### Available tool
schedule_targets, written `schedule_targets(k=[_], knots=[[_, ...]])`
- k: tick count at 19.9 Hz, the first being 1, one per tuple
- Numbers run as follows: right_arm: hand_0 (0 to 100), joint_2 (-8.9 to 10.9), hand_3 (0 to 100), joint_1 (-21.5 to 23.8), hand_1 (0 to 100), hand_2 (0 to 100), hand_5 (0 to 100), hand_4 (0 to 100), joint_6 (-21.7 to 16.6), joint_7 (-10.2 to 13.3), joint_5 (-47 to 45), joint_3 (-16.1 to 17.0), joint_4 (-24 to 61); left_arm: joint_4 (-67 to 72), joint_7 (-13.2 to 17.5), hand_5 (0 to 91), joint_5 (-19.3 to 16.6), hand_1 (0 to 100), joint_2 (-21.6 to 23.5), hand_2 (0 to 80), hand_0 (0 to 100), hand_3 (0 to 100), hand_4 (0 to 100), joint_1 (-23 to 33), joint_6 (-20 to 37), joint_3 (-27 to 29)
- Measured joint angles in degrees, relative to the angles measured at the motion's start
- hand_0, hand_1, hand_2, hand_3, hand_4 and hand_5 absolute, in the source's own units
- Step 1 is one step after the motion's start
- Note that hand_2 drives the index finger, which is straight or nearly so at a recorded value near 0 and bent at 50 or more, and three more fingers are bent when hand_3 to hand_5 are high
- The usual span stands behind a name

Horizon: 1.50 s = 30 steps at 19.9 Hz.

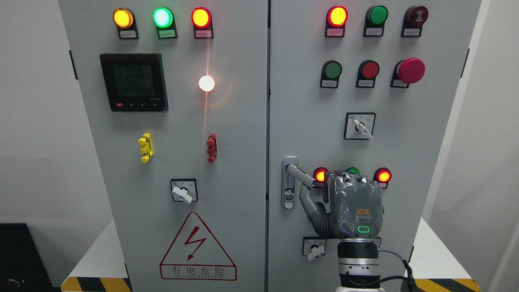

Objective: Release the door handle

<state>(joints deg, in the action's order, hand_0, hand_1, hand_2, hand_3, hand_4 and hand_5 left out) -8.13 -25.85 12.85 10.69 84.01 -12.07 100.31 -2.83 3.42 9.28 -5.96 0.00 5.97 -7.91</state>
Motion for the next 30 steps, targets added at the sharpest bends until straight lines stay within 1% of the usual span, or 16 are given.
schedule_targets(k=[30], knots=[[49,0.05,100,-0.31,39,92,100,100,-0.17,-0.32,-0.11,0.61,0.46,-0.01,0.00,0.0,0.01,56,0.00,0.0,12,0,0,0.00,0.00,0.00]])
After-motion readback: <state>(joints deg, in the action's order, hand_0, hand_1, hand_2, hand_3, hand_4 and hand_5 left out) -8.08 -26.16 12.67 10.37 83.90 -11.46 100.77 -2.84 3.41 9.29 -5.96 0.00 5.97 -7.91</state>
